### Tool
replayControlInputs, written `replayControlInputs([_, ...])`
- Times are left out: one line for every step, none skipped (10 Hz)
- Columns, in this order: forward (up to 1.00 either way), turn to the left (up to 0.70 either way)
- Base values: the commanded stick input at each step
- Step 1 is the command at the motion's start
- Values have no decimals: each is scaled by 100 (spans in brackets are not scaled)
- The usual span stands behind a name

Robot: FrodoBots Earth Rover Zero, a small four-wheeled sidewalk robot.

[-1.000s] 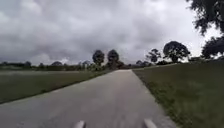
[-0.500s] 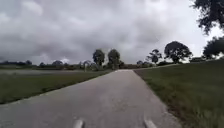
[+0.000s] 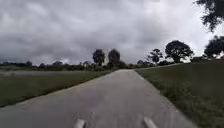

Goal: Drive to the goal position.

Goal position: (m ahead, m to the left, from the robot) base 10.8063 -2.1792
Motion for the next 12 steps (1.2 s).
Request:
replayControlInputs([0, 0])
replayControlInputs([0, 0])
replayControlInputs([0, 0])
replayControlInputs([0, 0])
replayControlInputs([6, 0])
replayControlInputs([23, 0])
replayControlInputs([70, 0])
replayControlInputs([70, 0])
replayControlInputs([70, 0])
replayControlInputs([70, 0])
replayControlInputs([70, 0])
replayControlInputs([70, 0])
